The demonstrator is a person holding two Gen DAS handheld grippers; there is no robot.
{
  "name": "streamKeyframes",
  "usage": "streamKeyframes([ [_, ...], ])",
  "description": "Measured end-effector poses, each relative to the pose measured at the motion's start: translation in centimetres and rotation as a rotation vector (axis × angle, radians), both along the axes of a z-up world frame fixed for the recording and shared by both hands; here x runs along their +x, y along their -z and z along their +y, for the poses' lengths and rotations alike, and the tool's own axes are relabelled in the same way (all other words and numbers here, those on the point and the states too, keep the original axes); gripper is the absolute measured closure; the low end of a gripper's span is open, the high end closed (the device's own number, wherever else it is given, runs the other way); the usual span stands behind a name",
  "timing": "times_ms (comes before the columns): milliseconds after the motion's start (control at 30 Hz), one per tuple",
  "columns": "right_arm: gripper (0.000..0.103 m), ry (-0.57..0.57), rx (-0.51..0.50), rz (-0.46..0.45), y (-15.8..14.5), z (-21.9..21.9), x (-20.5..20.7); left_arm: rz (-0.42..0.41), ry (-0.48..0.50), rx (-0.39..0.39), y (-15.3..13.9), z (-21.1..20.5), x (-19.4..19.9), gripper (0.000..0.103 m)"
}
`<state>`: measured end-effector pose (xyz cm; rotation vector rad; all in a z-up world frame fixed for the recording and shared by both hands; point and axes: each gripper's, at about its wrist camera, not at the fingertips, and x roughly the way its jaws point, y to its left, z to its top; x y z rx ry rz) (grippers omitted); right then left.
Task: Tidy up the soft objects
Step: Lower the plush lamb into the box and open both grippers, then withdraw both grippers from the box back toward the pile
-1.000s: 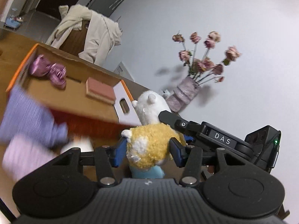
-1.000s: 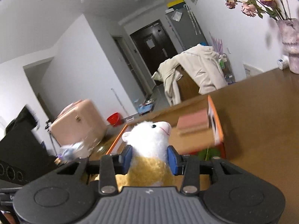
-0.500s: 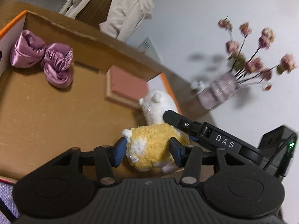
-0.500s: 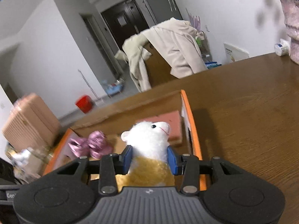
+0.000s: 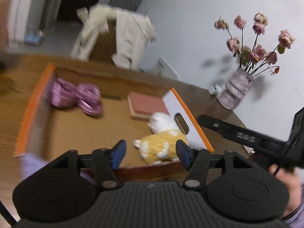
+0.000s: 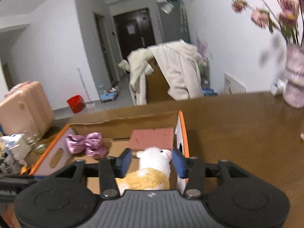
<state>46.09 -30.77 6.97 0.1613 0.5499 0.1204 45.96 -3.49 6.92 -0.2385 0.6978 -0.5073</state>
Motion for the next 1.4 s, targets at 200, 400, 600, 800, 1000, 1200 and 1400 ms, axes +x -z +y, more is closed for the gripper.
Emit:
streamKeyframes([
  [200,0.031,-0.075,-0.086,-0.096,-3.4,0.5,-8.3,-0.205,-0.107,0.071,-3.9,3.7,-10.0,0.025],
  [400,0.022,-0.080,-0.098,-0.176,-5.0,0.1,-16.5,-0.293,-0.200,0.098,-5.2,6.6,-18.9,0.016],
  [600,0.016,-0.094,-0.126,-0.233,-4.2,1.1,-24.0,-0.372,-0.285,0.154,-4.4,7.7,-26.6,0.005],
  [800,0.014,-0.101,-0.116,-0.255,-1.3,2.8,-30.2,-0.416,-0.331,0.170,-2.6,7.7,-33.0,0.002],
  [1000,0.014,-0.108,-0.067,-0.253,1.8,4.3,-35.4,-0.394,-0.339,0.151,-0.8,8.2,-36.6,0.001],
  [1200,0.014,-0.104,-0.051,-0.209,3.3,4.6,-37.1,-0.389,-0.342,0.148,0.5,8.4,-38.5,0.000],
  [1400,0.014,-0.101,-0.049,-0.214,3.2,4.8,-37.7,-0.383,-0.336,0.155,0.8,8.3,-38.7,0.000],
])
